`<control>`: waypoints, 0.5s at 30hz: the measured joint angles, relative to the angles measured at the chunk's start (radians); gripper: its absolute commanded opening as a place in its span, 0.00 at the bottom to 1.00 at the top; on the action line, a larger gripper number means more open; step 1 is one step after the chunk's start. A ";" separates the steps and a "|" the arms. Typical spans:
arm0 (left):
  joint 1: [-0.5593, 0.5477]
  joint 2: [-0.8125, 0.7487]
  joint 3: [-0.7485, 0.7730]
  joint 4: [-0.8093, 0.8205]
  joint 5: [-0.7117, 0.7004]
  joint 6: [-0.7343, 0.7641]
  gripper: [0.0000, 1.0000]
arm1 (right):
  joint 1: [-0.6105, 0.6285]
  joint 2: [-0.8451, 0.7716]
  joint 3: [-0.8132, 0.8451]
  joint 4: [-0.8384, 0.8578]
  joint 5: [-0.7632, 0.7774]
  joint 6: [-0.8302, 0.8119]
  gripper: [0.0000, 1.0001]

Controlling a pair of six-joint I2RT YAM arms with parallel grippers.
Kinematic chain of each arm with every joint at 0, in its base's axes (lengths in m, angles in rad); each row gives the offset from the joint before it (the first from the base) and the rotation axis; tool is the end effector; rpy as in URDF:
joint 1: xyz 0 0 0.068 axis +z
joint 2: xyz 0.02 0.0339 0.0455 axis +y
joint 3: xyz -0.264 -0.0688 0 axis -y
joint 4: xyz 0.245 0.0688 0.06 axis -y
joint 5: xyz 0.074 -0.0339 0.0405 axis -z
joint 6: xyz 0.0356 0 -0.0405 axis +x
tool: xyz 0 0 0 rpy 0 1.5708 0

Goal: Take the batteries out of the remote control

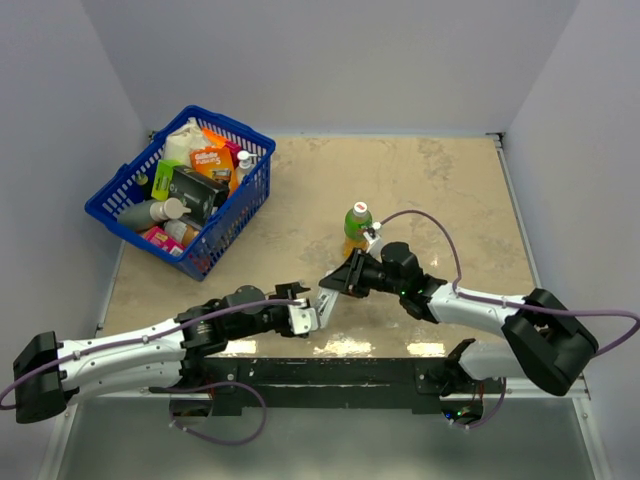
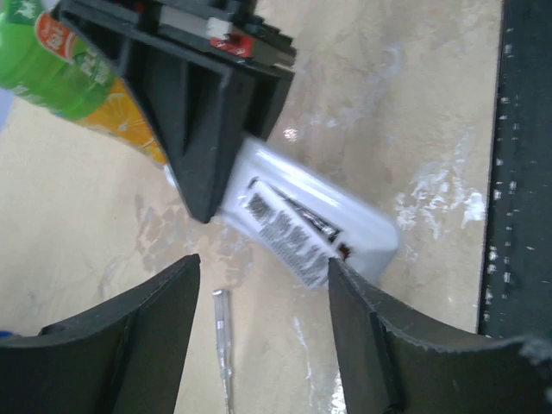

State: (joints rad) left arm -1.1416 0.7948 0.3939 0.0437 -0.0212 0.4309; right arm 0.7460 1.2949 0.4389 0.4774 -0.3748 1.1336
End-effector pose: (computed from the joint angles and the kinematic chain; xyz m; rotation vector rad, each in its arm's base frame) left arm 0.0784 -0.1695 0.2232 1.3731 1.3911 -0.4526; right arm 0.1773 0.1816 0.1822 0.1507 2.2854 1.4985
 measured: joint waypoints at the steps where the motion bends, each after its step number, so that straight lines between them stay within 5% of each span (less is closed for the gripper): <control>1: 0.000 0.002 0.000 -0.001 -0.005 0.001 0.65 | 0.000 -0.004 0.000 -0.013 0.003 0.000 0.00; 15: 0.020 0.122 -0.015 0.090 -0.144 0.023 0.66 | 0.018 -0.047 0.008 -0.262 0.026 -0.027 0.00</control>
State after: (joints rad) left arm -1.1213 0.9169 0.3790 0.1333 -0.1654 0.4538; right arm 0.7635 1.2476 0.4465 0.2150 -0.3489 1.1065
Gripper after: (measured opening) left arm 0.656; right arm 0.280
